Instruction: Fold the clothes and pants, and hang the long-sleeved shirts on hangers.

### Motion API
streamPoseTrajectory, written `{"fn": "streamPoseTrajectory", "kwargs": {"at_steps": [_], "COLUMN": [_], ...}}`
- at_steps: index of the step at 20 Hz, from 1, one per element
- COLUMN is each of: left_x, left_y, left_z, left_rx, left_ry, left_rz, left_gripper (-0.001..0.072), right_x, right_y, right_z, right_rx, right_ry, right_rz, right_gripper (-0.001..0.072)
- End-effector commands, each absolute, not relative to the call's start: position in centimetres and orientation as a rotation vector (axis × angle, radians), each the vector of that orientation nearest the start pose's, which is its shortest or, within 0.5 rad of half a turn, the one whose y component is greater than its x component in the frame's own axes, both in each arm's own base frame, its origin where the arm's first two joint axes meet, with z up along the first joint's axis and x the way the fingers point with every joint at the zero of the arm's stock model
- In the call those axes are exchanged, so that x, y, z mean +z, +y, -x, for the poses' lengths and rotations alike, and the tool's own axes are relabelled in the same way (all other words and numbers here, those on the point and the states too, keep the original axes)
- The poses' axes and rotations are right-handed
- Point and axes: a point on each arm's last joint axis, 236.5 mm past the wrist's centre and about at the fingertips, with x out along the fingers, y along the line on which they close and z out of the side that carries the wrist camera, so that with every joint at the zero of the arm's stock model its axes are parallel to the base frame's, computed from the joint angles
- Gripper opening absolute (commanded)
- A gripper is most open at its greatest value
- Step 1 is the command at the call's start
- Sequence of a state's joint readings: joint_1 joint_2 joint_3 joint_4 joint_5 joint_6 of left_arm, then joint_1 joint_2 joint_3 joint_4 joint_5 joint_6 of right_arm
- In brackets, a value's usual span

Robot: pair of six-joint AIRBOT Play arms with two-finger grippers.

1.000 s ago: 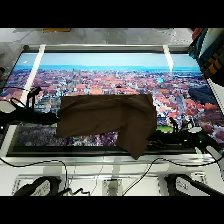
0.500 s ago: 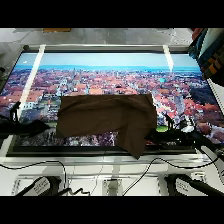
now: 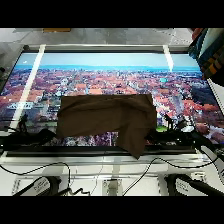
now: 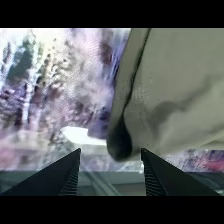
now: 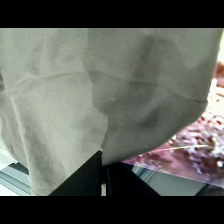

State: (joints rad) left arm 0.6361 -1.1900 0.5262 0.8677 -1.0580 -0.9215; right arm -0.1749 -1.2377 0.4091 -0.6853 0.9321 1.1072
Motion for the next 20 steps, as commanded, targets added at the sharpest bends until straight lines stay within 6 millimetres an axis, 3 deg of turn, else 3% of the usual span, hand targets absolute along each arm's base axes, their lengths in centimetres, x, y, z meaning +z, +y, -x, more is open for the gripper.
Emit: {"fn": "streamPoseTrajectory", "kwargs": {"at_steps": [1,4,7,8,10,15,18,20], "left_x": [-12.0,-13.1,-12.2,-11.4,-8.8,0.8,4.6,6.3], "left_y": [1.1,0.0,0.0,-0.1,-0.1,-0.2,-0.2,-0.3], "left_z": [-25.9,-27.2,-29.3,-29.9,-31.3,-33.8,-33.8,-34.0], "left_rx": [-0.182,-0.195,-0.186,-0.203,-0.261,-0.402,-0.397,-0.382], "left_ry": [1.306,1.292,1.207,1.19,1.148,0.99,0.892,0.838], "left_rz": [0.717,0.745,0.802,0.802,0.777,0.621,0.539,0.517], "left_gripper": [0.0435,0.0411,0.0041,0.0017,0.0017,0.0016,0.0017,0.0016], "right_x": [-12.8,-12.8,-12.1,-11.5,-9.7,-2.9,1.4,4.7], "right_y": [10.9,10.9,11.1,11.1,11.2,12.0,12.4,12.6], "right_z": [-23.8,-23.8,-24.0,-24.2,-24.7,-26.1,-26.0,-27.1], "right_rx": [0.286,0.288,0.323,0.349,0.411,0.503,0.494,0.479], "right_ry": [1.46,1.462,1.467,1.473,1.473,1.319,1.202,1.063], "right_rz": [-0.773,-0.775,-0.76,-0.74,-0.689,-0.643,-0.654,-0.694], "right_gripper": [0.0015,0.0015,0.0015,0.0015,0.0014,0.0014,0.0014,0.0014]}}
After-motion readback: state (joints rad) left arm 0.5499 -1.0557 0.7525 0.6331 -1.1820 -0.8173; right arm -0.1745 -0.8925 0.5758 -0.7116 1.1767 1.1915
